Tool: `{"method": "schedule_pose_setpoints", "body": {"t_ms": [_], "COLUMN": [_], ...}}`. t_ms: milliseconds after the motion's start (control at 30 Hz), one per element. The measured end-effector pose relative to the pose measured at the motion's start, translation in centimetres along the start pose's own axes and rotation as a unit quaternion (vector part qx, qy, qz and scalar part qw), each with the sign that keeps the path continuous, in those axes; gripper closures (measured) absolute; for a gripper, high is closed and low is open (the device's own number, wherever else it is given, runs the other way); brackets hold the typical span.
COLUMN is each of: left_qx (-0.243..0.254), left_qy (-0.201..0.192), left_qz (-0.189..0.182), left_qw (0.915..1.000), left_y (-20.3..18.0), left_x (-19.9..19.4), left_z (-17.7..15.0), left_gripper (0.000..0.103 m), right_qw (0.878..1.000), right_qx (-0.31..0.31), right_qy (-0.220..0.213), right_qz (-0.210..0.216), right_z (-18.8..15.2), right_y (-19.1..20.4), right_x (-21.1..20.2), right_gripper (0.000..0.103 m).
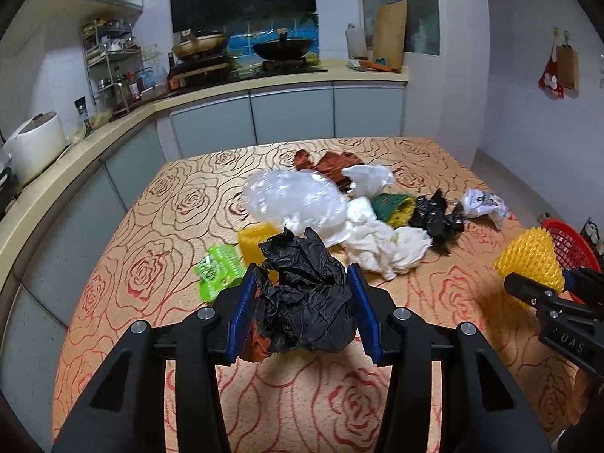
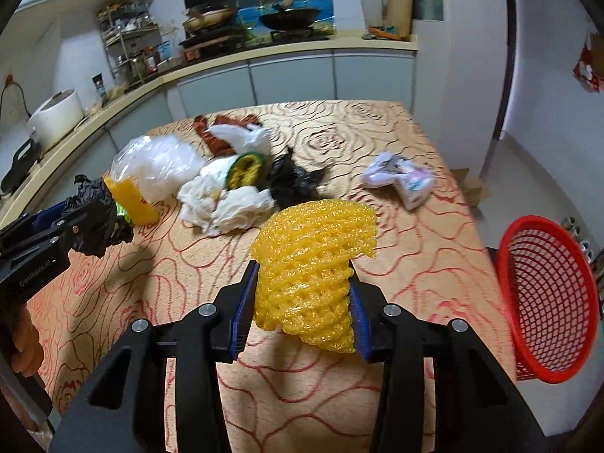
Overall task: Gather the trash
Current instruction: 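Carry the black bag and yellow net over the red wastebasket with both tools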
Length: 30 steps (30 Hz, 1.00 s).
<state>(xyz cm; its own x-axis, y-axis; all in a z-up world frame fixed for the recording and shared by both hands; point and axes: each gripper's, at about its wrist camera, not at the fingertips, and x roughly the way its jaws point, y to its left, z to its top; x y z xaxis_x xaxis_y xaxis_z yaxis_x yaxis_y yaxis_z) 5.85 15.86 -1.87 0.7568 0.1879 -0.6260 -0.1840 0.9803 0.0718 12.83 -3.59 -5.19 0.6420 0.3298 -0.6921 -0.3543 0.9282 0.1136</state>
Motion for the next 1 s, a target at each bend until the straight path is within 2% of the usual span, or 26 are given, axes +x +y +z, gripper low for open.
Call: {"method": "schedule_pose_setpoints", "body": {"t_ms": [500,1000], "left_qx": [0.039,0.085], "left_qy": [-0.020,-0.038], "left_qz": [-0.048,-0.127], "left_qw": [0.9979,0.9876], "left_y": [-5.5,-13.5], "left_x": [-0.7,-0.6], "left_z": [1.8,4.1], "left_gripper": [0.058,0.058], "right_qw": [0.997,0.987], "right_qx": [0.046,0.097], "right_qy": [-0.032,-0.057], "right_qz": [-0.046,-0.115], "right_z": [0.3,-0.2], "right_y": [-5.9,-13.4], "right_x": [-3.1,-6.7], "right_gripper": [0.061,0.061]}}
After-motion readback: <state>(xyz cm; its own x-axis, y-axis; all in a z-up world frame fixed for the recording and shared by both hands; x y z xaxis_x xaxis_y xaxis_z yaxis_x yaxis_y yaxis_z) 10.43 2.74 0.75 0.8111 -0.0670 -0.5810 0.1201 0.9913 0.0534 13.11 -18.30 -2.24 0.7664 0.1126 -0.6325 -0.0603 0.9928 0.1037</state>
